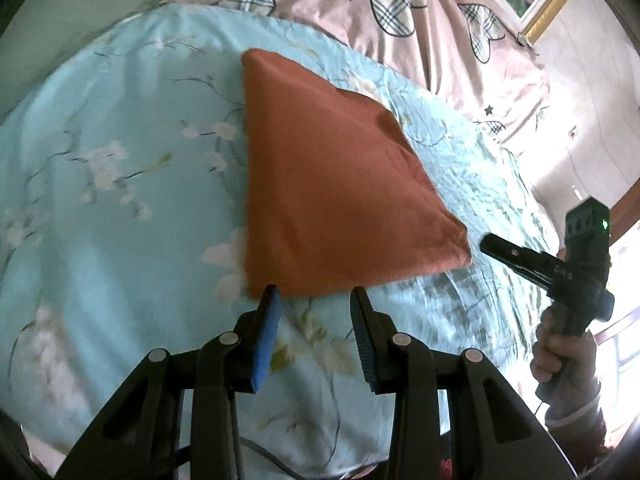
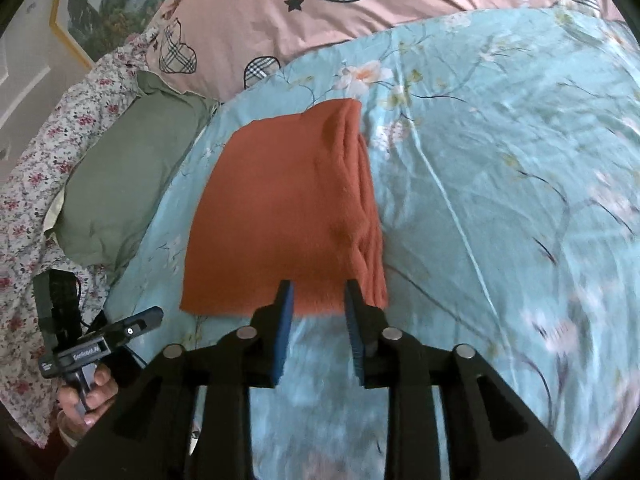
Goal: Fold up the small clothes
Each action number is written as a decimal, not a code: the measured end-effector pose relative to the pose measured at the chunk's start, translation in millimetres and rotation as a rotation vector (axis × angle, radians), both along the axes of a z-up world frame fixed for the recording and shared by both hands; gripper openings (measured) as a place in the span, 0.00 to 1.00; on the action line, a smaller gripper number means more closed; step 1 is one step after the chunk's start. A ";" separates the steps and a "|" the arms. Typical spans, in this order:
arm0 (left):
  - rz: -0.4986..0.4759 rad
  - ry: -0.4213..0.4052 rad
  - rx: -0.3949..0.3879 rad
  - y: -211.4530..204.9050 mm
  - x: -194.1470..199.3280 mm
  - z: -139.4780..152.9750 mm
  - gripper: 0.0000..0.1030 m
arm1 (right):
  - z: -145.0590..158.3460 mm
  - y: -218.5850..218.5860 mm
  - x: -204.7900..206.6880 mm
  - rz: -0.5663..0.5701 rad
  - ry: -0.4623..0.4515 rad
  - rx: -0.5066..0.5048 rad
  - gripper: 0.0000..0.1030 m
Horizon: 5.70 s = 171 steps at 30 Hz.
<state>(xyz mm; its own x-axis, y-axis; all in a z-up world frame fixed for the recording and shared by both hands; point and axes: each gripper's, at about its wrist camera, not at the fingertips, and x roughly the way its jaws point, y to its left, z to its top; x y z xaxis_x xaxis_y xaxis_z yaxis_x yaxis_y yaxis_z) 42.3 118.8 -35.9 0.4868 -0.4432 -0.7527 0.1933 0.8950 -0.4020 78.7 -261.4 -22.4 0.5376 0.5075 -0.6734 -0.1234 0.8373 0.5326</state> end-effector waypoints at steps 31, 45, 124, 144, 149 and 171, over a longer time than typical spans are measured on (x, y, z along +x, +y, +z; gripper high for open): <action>0.075 -0.070 0.074 27.7 -43.4 45.5 0.78 | 34.4 -20.5 -44.1 -0.021 -0.048 0.000 0.68; 0.087 -0.028 0.327 -1.0 -22.0 18.8 0.78 | 1.6 12.6 -27.0 0.021 0.012 -0.155 0.78; 0.128 -0.158 0.511 -38.7 -14.3 45.1 0.82 | 33.1 75.5 1.6 0.176 -0.101 -0.281 0.96; 0.126 -0.178 0.507 -38.2 -18.2 54.5 0.82 | 38.6 80.1 -6.6 0.173 -0.110 -0.278 0.96; 0.127 -0.177 0.506 -40.2 -19.7 55.0 0.82 | 38.3 80.7 -6.8 0.172 -0.110 -0.278 0.96; 0.132 -0.169 0.513 -41.9 -17.8 55.3 0.82 | 37.1 82.5 -5.3 0.178 -0.105 -0.274 0.96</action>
<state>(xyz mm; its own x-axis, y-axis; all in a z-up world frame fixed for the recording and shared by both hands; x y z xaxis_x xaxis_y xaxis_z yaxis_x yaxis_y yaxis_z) 24.6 76.8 19.5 0.6465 0.0327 -0.7622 0.0899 0.9889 0.1187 73.3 -178.9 14.8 0.5308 0.4073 -0.7432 -0.3224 0.9081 0.2674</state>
